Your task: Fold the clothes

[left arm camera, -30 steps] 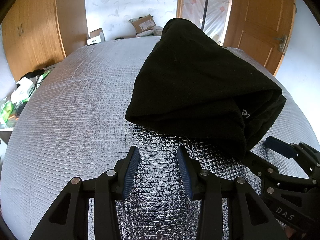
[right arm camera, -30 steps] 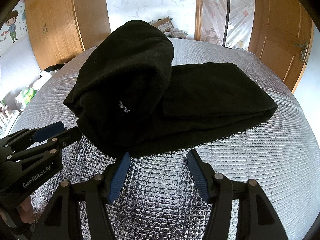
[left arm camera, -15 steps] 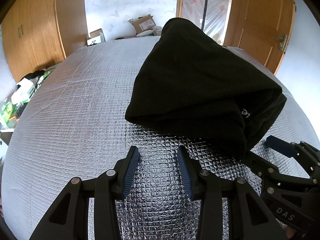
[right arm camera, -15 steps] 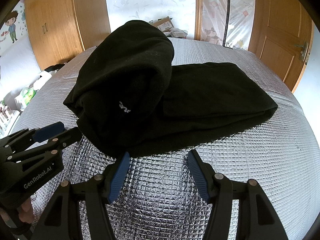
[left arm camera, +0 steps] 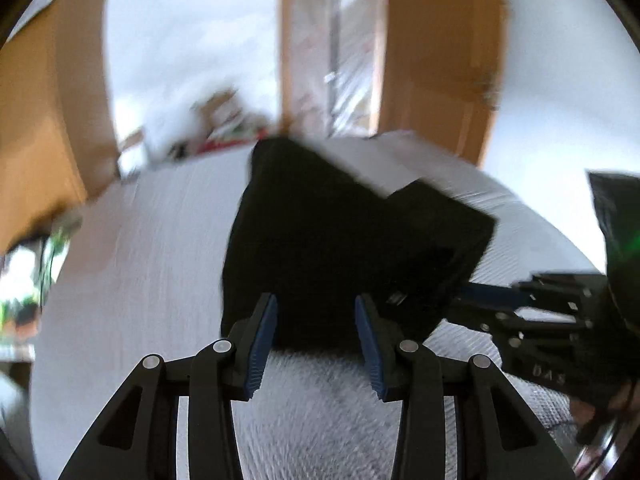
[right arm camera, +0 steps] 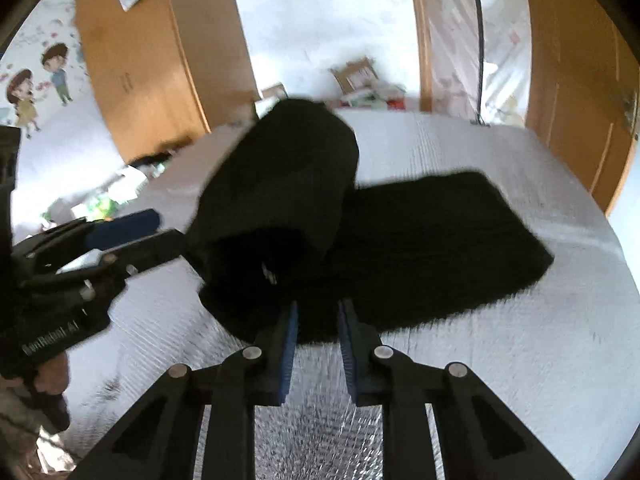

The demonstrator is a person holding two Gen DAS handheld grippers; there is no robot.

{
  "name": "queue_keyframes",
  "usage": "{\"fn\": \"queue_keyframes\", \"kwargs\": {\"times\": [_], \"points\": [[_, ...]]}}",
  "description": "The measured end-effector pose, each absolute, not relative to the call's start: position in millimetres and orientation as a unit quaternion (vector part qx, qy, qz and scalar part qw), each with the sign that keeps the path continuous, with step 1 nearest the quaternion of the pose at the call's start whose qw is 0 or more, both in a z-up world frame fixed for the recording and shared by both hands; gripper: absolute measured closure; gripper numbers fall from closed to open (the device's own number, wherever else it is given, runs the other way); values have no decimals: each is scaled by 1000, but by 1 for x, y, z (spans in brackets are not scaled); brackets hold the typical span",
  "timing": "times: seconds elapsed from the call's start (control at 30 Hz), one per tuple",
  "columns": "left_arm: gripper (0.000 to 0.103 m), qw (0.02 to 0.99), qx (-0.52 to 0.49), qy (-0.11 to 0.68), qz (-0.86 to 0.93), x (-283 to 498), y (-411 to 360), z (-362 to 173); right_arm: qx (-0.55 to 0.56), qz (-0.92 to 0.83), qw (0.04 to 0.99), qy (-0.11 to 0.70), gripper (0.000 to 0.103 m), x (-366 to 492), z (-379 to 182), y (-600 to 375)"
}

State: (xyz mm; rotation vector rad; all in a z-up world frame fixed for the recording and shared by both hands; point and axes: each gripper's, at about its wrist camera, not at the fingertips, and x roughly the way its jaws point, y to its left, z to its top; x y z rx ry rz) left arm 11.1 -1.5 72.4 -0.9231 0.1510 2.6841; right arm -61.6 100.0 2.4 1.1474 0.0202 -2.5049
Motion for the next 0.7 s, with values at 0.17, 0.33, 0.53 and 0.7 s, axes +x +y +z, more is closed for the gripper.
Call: {"fn": "queue_keyframes", "kwargs": {"times": [0.17,0.33,0.53,0.7], "points": [[61,190,-323,82,924,-6,7,74,395,-893,218,-1,72,-75,15,105],[60,208,-331,106,914,-12,10,65,400,-884,242,-24,65,-91,18,107],[60,213,-330,116,912,-22,4,60,413,-868,268,-58,82,-102,18,106],[60,236,-308,129,913,-20,9,68,391,-862,311,-88,88,-101,37,106]]}}
